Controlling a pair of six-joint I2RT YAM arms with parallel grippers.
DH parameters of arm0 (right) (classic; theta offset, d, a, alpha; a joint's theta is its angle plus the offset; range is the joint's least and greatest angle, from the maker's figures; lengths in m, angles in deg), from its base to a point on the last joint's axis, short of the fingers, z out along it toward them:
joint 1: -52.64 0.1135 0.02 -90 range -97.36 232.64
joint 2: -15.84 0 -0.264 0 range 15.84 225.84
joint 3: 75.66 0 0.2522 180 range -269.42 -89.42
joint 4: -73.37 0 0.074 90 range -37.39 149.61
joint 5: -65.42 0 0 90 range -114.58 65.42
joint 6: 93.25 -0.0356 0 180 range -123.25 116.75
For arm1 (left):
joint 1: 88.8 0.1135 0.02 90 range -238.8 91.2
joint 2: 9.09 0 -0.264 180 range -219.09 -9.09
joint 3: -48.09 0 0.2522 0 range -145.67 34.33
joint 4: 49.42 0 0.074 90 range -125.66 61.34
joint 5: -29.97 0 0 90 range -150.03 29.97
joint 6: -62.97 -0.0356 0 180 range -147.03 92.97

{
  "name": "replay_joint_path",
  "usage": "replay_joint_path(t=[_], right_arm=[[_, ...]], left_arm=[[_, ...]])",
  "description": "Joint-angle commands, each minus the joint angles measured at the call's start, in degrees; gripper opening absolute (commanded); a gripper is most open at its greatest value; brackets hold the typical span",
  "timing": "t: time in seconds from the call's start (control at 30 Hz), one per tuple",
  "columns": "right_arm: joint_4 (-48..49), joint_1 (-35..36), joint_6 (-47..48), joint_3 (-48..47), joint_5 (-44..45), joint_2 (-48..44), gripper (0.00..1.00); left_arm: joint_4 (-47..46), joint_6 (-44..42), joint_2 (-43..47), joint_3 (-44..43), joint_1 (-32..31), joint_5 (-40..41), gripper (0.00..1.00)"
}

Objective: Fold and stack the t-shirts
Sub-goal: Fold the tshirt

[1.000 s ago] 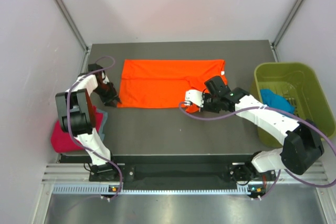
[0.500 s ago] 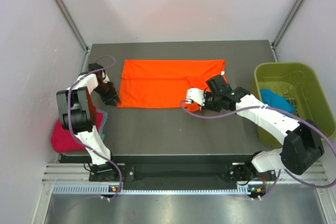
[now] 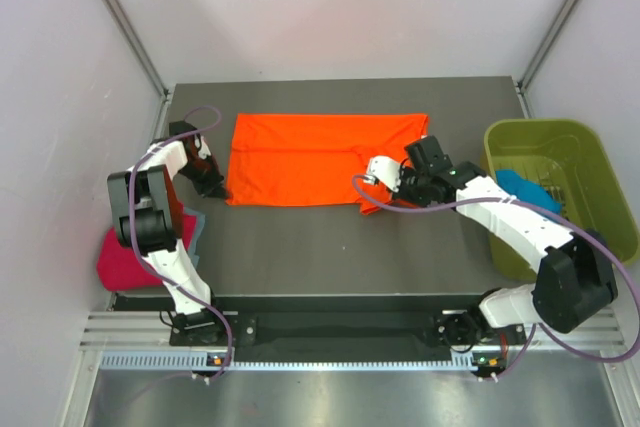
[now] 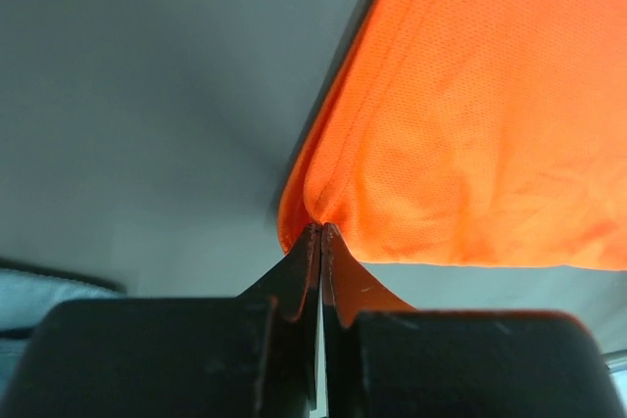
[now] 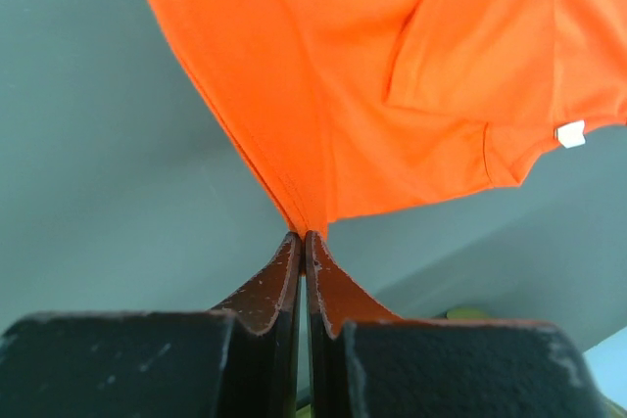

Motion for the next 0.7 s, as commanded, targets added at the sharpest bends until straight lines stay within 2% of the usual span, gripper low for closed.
replay_joint_path(t=[0.0, 0.33, 0.67], right_arm=[[2.04, -1.56, -1.37, -1.96, -0.73, -1.60, 0.00], [1.69, -4.46, -3.13, -5.55, -1.43, -4.23, 0.00], [3.97, -8.95, -3.83, -12.85, -1.52, -3.27, 0.00]], left_arm=[[-0.32, 0.54, 3.46, 0.42, 0.31, -2.34, 0.00], [2.40, 2.03, 11.10, -0.55, 0.31, -5.59, 0.00], [3.90, 1.77, 12.96, -8.27, 0.40, -5.33, 0.00]])
